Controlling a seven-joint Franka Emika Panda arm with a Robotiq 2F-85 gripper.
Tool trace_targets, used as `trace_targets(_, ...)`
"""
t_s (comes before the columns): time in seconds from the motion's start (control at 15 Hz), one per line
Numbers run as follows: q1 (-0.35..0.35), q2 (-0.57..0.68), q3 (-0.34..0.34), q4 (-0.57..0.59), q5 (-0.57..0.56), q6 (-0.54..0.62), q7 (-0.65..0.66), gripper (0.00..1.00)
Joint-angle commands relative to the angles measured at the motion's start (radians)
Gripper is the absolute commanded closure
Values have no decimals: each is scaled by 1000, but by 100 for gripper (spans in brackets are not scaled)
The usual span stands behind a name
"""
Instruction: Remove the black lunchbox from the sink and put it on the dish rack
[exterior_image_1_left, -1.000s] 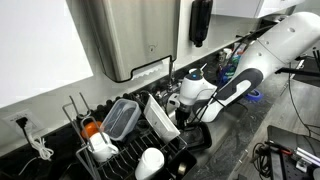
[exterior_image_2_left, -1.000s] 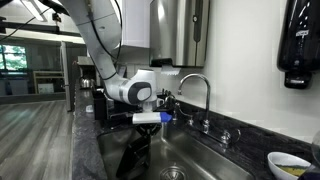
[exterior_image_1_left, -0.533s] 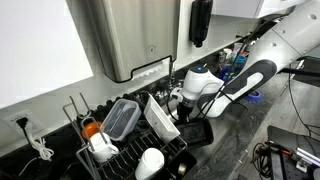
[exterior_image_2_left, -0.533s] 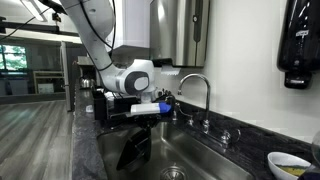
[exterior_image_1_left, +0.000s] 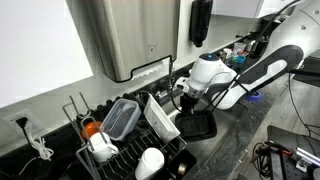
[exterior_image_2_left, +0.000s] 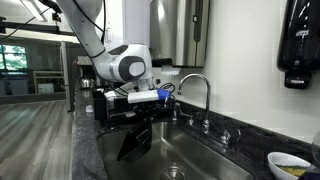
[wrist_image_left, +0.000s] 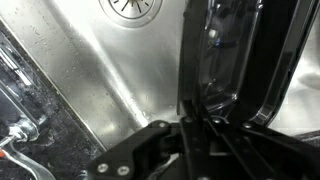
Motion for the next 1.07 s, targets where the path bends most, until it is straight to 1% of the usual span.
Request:
trace_targets(0.0, -2, -106, 0, -91, 23, 10, -20, 98)
trace_targets(0.53, 20, -281, -14, -219, 74, 26, -27, 98)
trace_targets(1.0, 67, -421, -34, -309, 144, 53, -90, 98)
